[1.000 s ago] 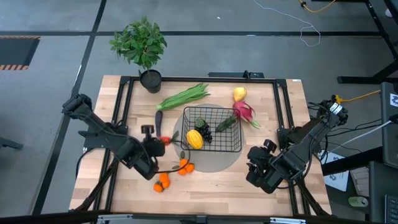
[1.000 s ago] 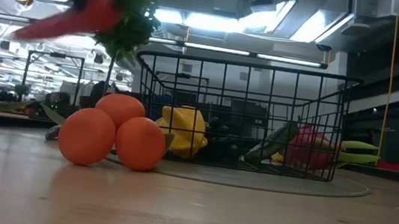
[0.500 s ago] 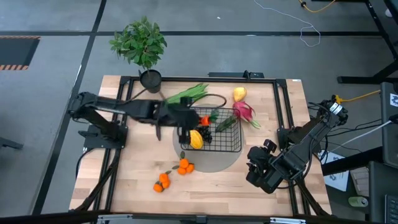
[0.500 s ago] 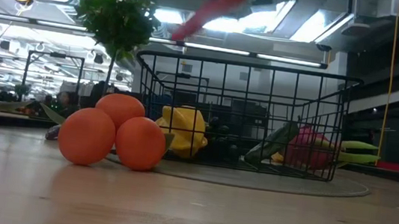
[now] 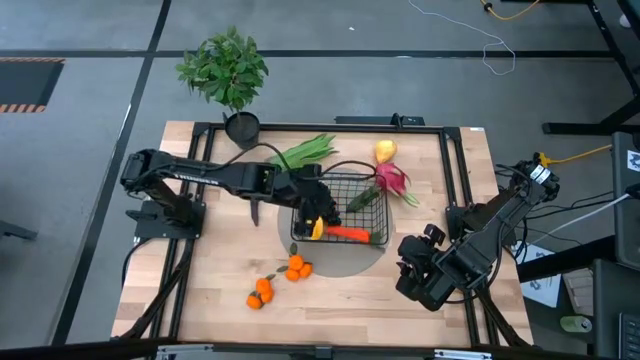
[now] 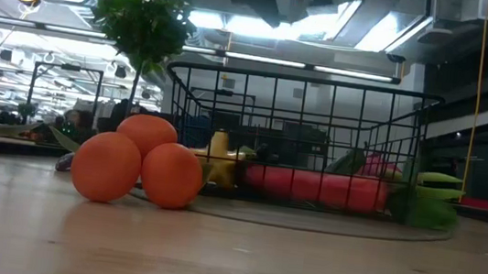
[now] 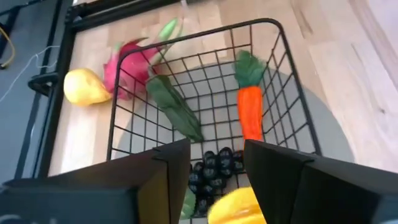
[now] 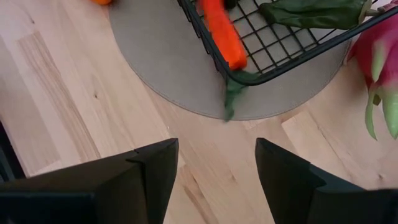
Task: Build produce basket
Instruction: Put the left orange tangerines into the black wire basket
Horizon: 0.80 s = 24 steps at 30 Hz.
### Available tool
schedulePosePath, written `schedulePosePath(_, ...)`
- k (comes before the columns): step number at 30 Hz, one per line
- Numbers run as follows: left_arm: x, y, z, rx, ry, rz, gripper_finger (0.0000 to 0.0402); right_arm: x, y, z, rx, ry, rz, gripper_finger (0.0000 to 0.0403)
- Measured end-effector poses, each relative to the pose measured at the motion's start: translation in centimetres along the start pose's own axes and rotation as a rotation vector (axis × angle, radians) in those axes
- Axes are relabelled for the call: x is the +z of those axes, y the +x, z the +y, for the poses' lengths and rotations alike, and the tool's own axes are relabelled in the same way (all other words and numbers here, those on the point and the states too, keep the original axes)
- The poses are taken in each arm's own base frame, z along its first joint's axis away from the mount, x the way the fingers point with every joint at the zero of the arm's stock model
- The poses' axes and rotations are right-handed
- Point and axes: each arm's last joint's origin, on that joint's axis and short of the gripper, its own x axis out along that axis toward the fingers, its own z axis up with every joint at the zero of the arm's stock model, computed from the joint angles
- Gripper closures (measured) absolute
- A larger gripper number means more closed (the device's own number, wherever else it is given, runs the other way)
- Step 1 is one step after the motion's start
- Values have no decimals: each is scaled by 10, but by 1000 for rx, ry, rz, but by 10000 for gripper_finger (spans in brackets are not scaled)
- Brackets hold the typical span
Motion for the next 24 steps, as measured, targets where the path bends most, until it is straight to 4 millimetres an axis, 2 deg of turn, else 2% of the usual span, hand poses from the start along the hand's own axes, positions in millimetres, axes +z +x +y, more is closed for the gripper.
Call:
schedulePosePath(3, 0, -10, -5, 10, 10, 13, 263, 0, 0, 0, 0, 0, 0, 199)
schedulePosePath(6, -8, -26, -11, 12, -12, 111, 262, 0, 0, 0, 0, -1, 0, 199)
schedulePosePath(11, -27, -52, -34, -73, -190, 330, 262, 0, 0, 0, 0, -1, 0, 199)
schedulePosePath(15, -39, -67, -70, -168, -280, 484, 262, 0, 0, 0, 1, 1, 0, 199)
schedulePosePath(19, -59, -74, -114, -269, -249, 559, 262, 0, 0, 0, 1, 3, 0, 199)
schedulePosePath(24, -90, -74, -159, -320, -204, 543, 262, 0, 0, 0, 1, 3, 0, 199)
